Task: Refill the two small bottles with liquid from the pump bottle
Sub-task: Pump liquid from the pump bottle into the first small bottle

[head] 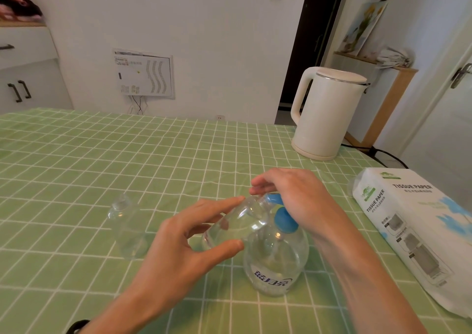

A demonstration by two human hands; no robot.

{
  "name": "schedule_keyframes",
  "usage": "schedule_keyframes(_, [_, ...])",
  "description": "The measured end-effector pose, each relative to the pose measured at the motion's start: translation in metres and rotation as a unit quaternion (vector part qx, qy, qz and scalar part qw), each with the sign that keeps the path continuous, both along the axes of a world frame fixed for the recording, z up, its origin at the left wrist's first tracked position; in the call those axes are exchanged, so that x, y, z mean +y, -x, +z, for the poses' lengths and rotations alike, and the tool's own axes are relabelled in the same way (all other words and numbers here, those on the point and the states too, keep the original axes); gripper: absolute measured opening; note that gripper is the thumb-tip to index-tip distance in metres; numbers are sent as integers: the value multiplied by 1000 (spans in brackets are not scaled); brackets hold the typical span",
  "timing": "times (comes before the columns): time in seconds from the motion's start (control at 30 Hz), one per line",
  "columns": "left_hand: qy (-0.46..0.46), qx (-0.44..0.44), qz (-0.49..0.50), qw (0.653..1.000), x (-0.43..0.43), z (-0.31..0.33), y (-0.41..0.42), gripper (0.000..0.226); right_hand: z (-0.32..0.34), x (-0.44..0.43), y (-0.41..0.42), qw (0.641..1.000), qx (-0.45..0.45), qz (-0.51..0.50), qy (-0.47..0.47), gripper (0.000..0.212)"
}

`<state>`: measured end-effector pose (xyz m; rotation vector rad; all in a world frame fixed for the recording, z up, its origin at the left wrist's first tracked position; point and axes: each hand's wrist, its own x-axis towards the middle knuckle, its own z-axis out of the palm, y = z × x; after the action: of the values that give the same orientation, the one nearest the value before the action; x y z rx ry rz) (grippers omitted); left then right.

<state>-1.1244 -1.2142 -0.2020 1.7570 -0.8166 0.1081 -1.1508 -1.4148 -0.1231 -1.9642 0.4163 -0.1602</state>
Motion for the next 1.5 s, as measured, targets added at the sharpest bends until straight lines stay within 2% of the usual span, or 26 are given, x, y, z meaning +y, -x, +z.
schedule_keyframes(1.5, [3, 16, 4, 1000, 0, -3, 2, 56, -5, 2, 1, 1000, 9, -10, 5, 30])
